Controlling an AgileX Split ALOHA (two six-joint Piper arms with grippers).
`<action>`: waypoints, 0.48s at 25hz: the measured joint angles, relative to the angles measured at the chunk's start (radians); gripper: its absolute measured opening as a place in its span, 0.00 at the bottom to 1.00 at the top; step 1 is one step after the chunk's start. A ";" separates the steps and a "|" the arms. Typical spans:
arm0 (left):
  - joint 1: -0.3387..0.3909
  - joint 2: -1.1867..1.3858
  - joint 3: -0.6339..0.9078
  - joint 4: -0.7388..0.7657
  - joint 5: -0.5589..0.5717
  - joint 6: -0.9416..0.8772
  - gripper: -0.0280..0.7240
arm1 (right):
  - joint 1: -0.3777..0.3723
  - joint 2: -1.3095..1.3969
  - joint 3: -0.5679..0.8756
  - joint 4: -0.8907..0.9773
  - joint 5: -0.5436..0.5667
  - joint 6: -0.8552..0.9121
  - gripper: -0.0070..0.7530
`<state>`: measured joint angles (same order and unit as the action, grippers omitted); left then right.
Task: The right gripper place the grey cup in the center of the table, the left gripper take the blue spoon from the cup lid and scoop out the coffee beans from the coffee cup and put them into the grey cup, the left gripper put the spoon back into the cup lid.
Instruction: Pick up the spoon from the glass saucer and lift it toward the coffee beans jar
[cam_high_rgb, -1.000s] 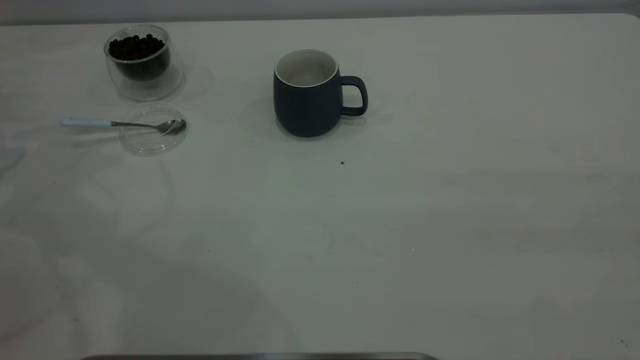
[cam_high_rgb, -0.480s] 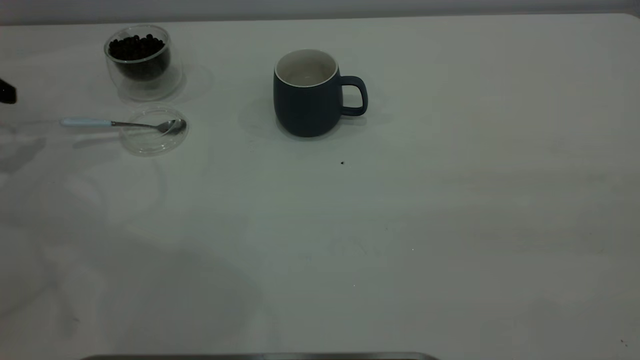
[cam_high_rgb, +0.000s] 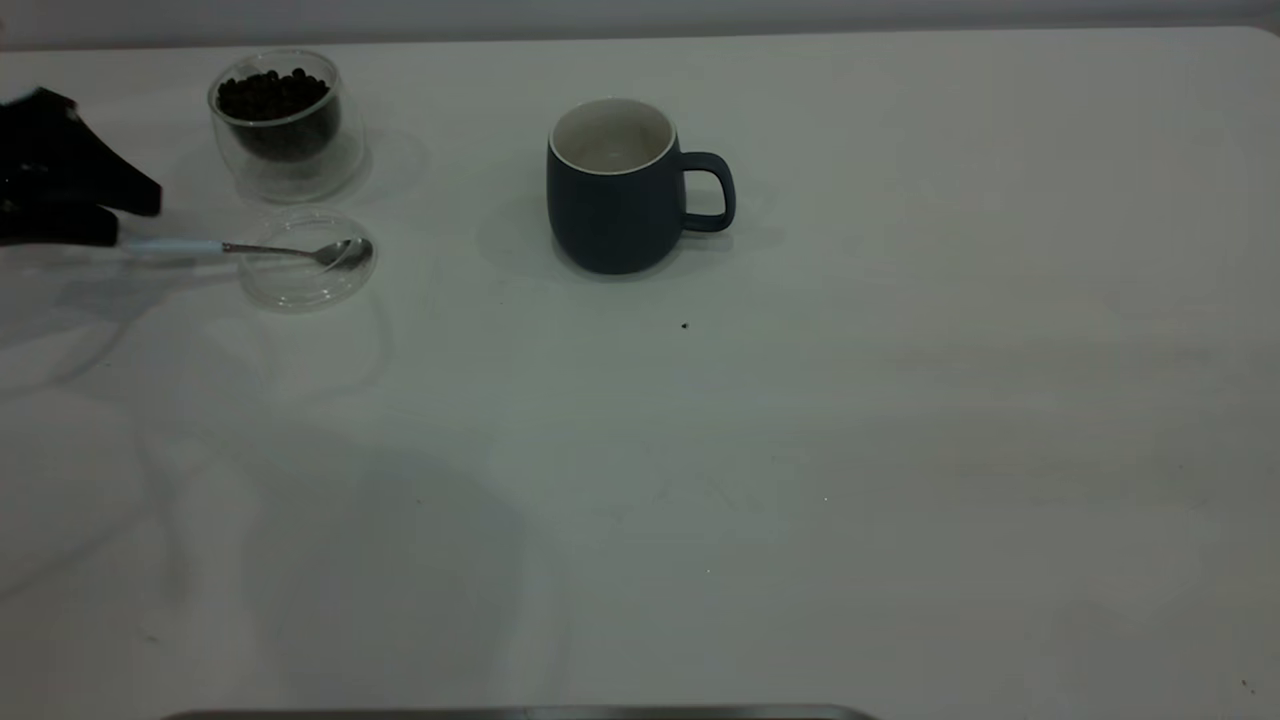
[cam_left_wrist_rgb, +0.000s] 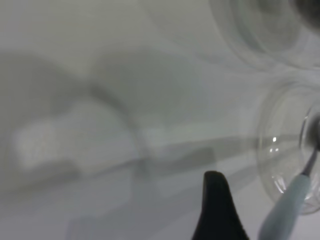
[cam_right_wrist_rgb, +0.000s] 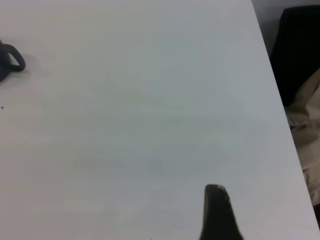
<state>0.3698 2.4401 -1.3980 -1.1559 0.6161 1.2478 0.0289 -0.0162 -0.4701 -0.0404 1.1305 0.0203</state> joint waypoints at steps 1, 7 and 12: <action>-0.004 0.005 0.000 -0.005 -0.009 0.009 0.79 | 0.000 0.000 0.000 0.000 0.000 0.000 0.61; -0.010 0.034 -0.004 -0.066 -0.029 0.033 0.79 | 0.000 0.000 0.000 0.000 0.000 0.000 0.61; -0.010 0.042 -0.005 -0.075 0.004 0.052 0.79 | 0.000 0.000 0.000 0.000 0.000 0.000 0.61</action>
<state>0.3596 2.4823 -1.4032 -1.2310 0.6204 1.2998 0.0289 -0.0162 -0.4701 -0.0404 1.1305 0.0203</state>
